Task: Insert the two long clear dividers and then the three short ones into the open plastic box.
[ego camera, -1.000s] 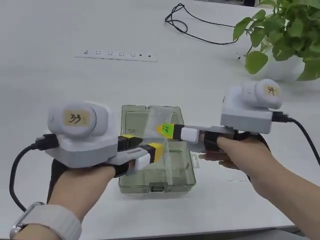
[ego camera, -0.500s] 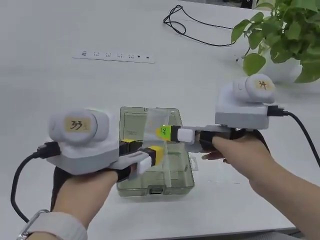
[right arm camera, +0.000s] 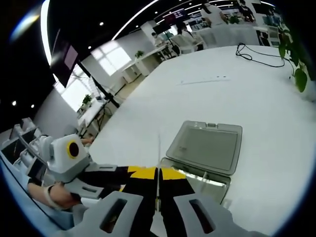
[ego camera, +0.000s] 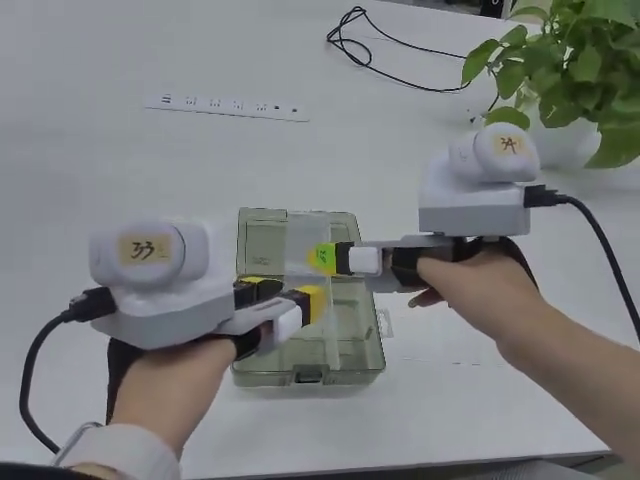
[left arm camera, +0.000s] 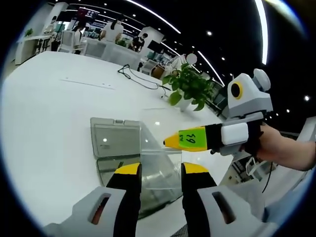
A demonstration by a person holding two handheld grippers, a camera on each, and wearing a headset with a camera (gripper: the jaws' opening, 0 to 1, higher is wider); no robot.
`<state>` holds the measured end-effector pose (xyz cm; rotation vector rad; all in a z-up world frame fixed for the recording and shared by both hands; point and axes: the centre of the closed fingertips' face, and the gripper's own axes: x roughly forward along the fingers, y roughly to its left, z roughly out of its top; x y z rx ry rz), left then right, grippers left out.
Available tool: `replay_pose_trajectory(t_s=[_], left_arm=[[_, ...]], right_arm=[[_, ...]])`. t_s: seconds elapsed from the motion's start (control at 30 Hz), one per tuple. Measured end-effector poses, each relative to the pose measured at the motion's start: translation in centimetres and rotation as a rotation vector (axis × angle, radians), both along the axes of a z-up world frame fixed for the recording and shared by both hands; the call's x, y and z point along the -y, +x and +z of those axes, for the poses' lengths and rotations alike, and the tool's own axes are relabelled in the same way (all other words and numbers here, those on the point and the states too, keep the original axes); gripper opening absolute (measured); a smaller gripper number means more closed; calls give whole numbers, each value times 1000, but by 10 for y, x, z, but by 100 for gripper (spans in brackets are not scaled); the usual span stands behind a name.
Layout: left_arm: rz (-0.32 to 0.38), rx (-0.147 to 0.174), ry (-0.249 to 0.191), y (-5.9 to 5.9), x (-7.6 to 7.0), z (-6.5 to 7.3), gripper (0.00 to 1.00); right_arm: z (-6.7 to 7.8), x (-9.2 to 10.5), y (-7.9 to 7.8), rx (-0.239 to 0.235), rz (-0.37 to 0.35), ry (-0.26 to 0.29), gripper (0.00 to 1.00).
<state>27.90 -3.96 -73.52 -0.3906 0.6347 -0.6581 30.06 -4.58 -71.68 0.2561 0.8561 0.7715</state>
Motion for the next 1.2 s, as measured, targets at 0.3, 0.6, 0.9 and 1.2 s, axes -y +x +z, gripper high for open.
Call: replay_pose_trajectory(t_s=[0.3,0.6,0.9,1.2], left_arm=[[42,-34,-67,1,-2,1,30],[66,-51,-112,1,-2,3,30],[-21,36,-72,-1,-3,6,31],[-175,206,95,-3,-12,11,51]], right_arm=[[0,-2,2,15,13,-29,2],[3,-3,3,30,24,-58,2],[1,-4,0,2,29,-76,2],[0,-8,-10,-51,-6,-64,2]])
